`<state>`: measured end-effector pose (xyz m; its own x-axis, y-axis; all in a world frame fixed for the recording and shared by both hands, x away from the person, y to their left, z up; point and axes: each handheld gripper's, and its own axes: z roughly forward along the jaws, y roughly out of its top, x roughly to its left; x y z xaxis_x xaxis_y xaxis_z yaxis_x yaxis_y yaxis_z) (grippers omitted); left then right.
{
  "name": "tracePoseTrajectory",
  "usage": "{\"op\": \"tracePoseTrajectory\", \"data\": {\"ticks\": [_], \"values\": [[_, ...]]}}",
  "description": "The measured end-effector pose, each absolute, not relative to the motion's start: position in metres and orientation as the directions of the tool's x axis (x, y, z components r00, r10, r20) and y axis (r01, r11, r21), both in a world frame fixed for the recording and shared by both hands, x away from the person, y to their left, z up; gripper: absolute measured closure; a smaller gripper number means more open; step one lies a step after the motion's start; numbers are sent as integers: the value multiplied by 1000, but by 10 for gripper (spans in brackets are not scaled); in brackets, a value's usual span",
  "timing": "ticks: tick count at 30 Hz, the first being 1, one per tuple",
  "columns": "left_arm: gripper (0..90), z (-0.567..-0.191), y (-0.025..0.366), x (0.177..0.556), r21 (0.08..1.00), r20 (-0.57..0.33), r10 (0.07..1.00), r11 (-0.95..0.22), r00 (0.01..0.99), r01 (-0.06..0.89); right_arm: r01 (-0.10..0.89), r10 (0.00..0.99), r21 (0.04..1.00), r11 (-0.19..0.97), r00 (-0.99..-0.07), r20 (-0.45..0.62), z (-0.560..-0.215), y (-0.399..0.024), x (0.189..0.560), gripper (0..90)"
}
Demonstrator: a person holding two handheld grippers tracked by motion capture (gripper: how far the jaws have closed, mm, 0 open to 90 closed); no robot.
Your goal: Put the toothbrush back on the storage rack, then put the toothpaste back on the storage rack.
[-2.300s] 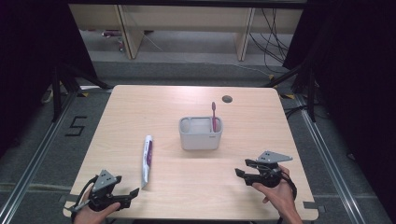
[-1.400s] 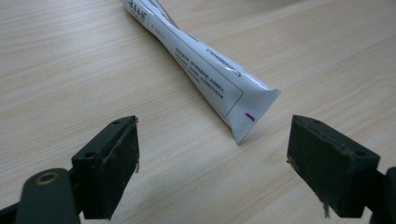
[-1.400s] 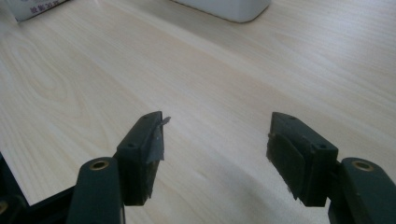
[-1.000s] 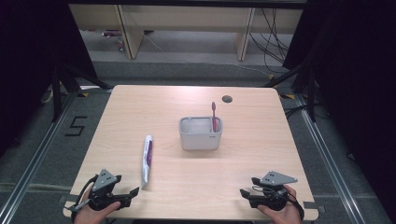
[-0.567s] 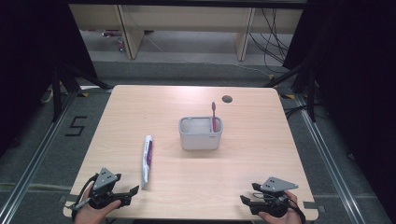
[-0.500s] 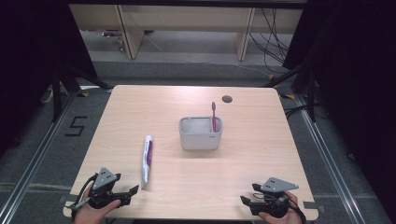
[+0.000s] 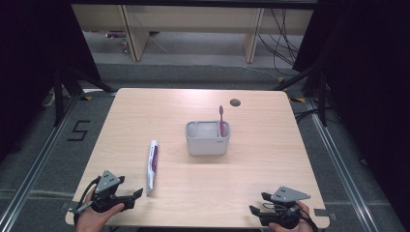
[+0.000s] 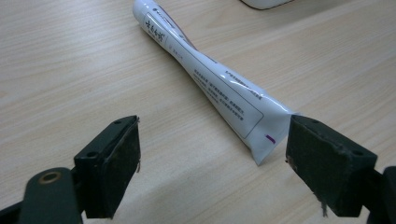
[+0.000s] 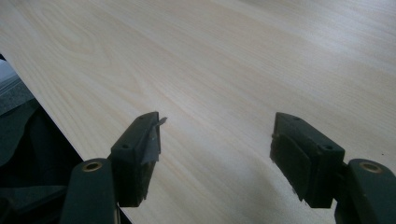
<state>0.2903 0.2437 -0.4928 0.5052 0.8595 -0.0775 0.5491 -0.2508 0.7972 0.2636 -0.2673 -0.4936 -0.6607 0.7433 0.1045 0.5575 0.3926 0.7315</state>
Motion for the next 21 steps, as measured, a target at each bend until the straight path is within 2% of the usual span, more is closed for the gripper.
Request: {"op": "tracePoseTrajectory", "data": {"ticks": [4,9,11,12,15,16,17,19,21], "values": [[172,-493,250,295,779,-50,853,-292,520,554,554,737,731,397,-667,106,-494,-269,264,338],[170,-494,251,299,797,-64,861,-260,504,546,559,736,731,392,-667,115,-495,-269,264,338],[170,-493,253,301,795,-57,853,-276,519,540,550,736,736,395,-668,104,-494,-271,264,338],[170,-492,255,301,781,-33,847,-309,530,542,585,746,724,365,-649,149,-494,-268,261,338],[175,-491,256,303,776,-20,844,-325,536,541,576,750,726,377,-650,126,-493,-270,262,339],[186,-492,254,304,787,-39,850,-298,525,540,576,750,726,376,-649,126,-493,-270,262,339],[205,-491,257,304,773,-14,838,-337,545,538,575,750,726,376,-649,126,-493,-270,262,339],[249,-492,257,305,774,-10,834,-343,552,532,574,750,727,377,-649,123,-493,-270,262,339],[340,-492,258,305,776,-5,830,-349,558,525,574,751,728,375,-648,125,-493,-270,262,339]]}}
